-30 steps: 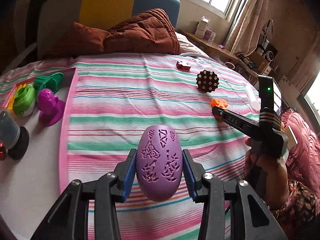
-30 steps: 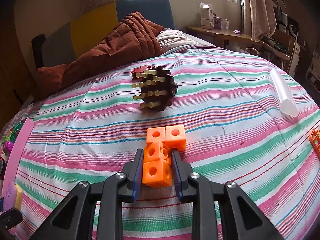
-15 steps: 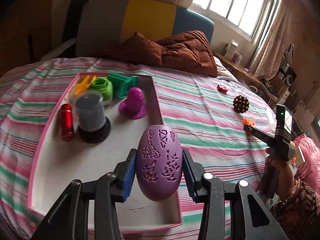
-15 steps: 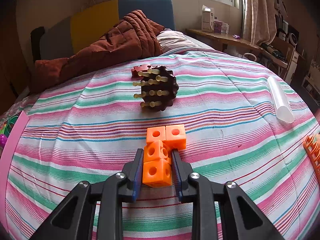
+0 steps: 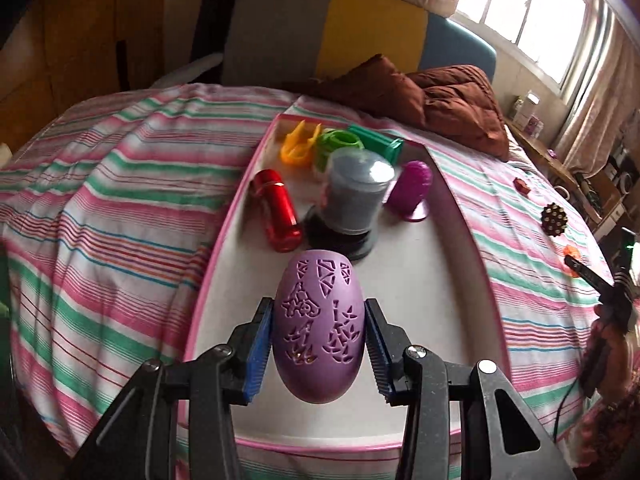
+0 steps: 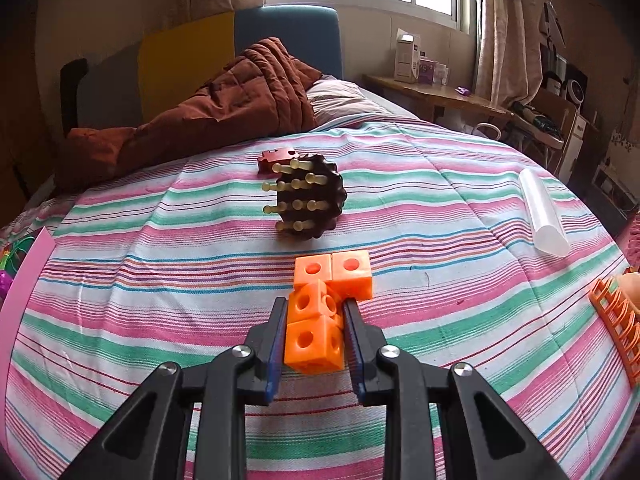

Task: Organize rigid objects
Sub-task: 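Carry the purple egg into the tray and open the left tool while the right tool holds the blocks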

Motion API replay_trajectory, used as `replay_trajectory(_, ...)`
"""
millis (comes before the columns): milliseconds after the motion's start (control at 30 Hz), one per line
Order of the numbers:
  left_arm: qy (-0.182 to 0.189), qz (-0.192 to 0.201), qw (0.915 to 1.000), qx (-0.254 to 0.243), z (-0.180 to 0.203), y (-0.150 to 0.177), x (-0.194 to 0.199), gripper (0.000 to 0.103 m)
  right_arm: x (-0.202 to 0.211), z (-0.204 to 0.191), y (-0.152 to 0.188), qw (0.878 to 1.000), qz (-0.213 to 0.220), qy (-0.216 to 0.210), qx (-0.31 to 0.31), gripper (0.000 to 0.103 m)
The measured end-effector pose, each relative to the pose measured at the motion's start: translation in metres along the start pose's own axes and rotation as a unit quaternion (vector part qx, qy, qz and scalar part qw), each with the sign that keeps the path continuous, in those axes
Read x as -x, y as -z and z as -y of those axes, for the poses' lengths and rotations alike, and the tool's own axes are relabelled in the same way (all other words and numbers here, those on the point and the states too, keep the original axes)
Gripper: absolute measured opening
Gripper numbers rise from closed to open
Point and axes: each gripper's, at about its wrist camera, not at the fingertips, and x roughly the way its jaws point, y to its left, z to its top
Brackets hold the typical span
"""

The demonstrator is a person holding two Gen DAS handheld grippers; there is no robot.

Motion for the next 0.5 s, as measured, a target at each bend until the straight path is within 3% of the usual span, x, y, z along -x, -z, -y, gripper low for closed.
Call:
replay_trajectory(167,-0.031,0.013,0.9993,-0.017,-0.007,-0.005,-0.002,0.045,0.001,0.0,-0.001,1.0,0.001,0.007,-0.001,0.026)
replay_trajectory(233,-0.034,0.027,0.9988,-0.02,-0.007,-0.006,0.003,0.065,0.0,0.001,-0.001,1.0,-0.001,0.008,-0.001,0.026)
replay_trajectory(333,-0.027,0.05,0.9982,-0.019,-0.007,-0.005,0.011,0.08,-0.002,0.001,0.0,1.0,-0.004,0.01,0.0,0.026)
replay_trajectory(500,-0.025,0.066,0.9974,-0.018,0.001,0.001,0.02,0.084,-0.004,0.001,0.0,1.0,-0.007,0.009,0.001,0.026)
